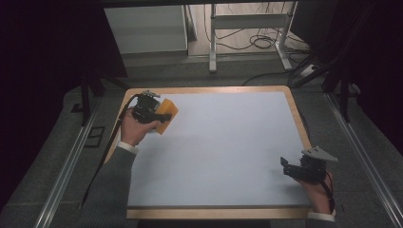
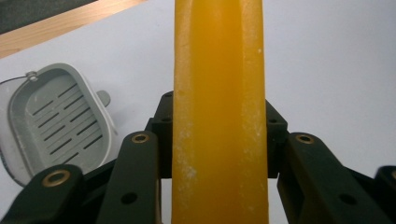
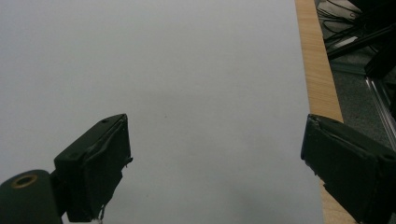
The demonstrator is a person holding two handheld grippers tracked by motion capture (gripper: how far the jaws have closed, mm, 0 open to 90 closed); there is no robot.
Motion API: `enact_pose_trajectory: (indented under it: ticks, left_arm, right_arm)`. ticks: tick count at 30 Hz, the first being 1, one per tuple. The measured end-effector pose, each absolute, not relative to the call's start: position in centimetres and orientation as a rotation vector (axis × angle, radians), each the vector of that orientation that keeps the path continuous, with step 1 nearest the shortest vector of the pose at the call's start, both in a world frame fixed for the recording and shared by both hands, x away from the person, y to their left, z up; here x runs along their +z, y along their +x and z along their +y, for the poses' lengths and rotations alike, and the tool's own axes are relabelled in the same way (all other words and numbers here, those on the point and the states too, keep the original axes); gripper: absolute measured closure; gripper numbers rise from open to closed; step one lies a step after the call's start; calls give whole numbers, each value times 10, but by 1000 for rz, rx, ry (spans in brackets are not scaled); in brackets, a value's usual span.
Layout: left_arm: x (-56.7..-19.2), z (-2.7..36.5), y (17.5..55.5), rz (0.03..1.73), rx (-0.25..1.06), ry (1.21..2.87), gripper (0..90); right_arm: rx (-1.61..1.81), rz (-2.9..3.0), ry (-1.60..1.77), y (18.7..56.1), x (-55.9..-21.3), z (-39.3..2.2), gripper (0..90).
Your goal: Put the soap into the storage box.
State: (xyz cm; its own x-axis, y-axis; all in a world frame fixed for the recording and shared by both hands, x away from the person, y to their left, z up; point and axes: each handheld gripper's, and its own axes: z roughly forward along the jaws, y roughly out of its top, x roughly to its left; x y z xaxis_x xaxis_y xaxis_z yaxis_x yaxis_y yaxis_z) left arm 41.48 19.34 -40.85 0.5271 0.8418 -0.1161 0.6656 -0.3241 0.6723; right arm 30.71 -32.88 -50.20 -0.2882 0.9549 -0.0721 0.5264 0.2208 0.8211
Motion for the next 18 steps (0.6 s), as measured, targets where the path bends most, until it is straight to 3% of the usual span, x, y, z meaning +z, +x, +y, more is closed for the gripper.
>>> enact_pose_trajectory:
  ticks: [18]
  left_arm:
    - [-409,214,435,1294,344,2021,613]
  right_arm:
    - [933,1905,1366,307,-502,-330,83]
